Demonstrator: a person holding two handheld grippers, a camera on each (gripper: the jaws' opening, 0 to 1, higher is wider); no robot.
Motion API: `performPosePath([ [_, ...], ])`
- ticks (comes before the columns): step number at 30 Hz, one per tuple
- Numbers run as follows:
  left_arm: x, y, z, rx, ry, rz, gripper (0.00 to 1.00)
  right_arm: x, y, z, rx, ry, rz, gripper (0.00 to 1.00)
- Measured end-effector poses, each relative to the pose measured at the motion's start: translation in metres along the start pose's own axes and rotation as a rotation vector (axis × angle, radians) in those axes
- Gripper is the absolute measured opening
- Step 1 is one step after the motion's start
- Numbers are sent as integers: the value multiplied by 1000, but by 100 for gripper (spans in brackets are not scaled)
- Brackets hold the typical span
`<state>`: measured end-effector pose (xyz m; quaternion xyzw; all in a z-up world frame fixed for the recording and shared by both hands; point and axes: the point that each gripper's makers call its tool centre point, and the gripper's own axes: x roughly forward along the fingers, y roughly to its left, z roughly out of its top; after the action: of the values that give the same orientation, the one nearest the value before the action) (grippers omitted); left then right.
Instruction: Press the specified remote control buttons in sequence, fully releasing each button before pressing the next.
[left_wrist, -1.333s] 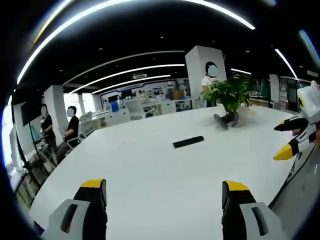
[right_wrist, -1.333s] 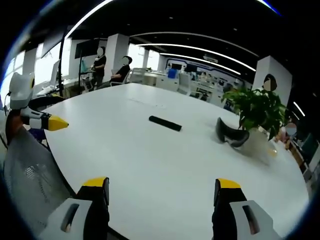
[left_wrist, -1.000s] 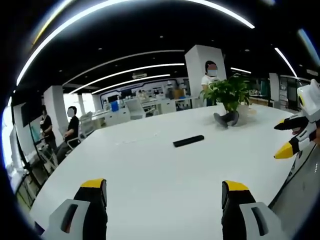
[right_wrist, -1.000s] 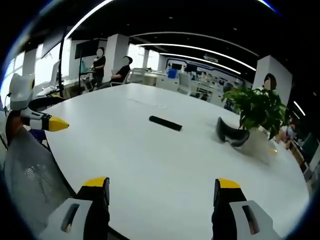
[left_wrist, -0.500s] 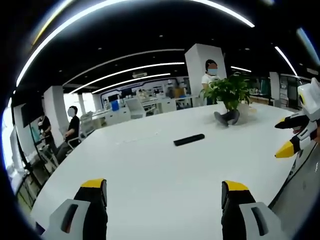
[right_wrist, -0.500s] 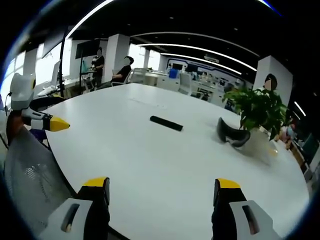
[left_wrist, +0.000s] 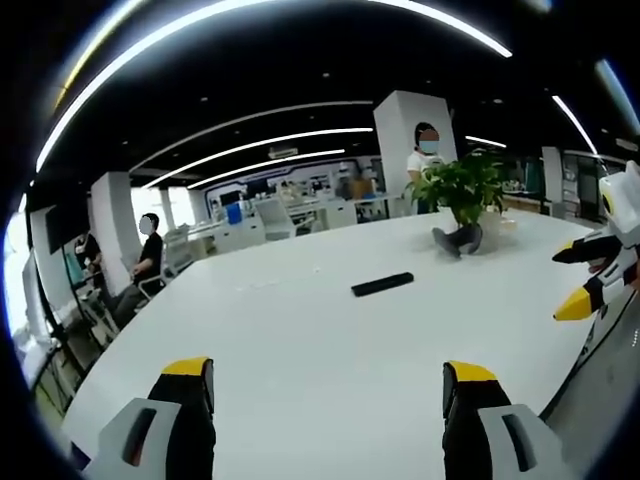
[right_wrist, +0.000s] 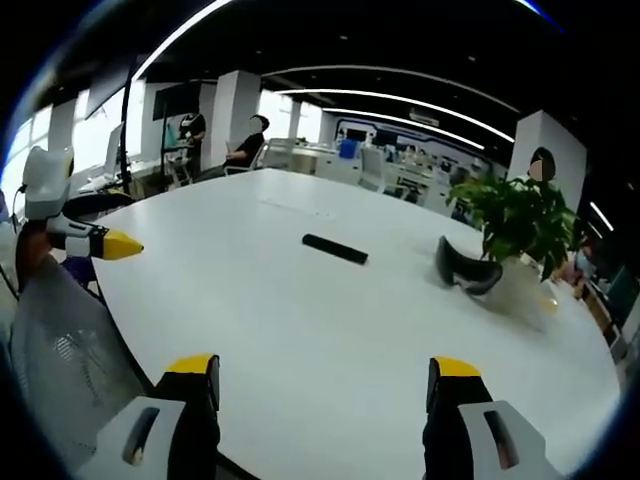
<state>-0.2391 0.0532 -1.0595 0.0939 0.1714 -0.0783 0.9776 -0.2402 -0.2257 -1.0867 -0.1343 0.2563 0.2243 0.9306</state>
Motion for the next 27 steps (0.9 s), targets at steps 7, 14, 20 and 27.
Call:
performPosePath([
  [7, 9, 4, 9, 20, 4, -2, 99, -2, -2, 2, 20, -16, -1, 84],
  [14, 29, 12, 33, 24, -21, -26, 99, 0, 0, 1, 23, -11, 10, 84],
  [20, 49, 16, 47, 75, -17, -55, 98, 0, 1, 0, 25, -4, 20, 83],
  [27, 74, 6, 71, 175, -51, -116, 93, 0, 2, 0, 31, -1, 27, 82],
])
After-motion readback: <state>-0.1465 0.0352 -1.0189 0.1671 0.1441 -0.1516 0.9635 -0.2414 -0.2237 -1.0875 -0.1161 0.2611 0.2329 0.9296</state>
